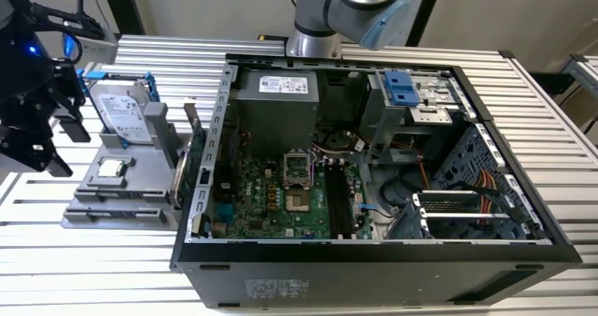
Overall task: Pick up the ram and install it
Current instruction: 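Pick up the ram and move it above insertion slot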
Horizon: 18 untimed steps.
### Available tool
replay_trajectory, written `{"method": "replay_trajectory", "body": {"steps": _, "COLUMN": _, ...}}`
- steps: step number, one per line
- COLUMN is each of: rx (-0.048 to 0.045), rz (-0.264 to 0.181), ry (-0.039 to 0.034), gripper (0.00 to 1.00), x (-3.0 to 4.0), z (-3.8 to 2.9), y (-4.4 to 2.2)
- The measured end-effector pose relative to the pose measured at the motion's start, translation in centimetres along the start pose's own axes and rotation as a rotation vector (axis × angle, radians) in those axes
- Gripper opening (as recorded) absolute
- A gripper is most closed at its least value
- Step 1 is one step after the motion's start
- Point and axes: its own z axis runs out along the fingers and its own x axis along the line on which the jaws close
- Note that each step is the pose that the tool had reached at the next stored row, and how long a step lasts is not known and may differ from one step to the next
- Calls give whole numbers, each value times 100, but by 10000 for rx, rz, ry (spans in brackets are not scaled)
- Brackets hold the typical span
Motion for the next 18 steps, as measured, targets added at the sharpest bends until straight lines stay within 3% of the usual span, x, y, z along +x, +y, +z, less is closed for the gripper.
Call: {"method": "replay_trajectory", "body": {"steps": 18, "rx": -5, "rz": -1, "ry": 1, "gripper": 100, "x": -15, "z": 200, "y": -1}}
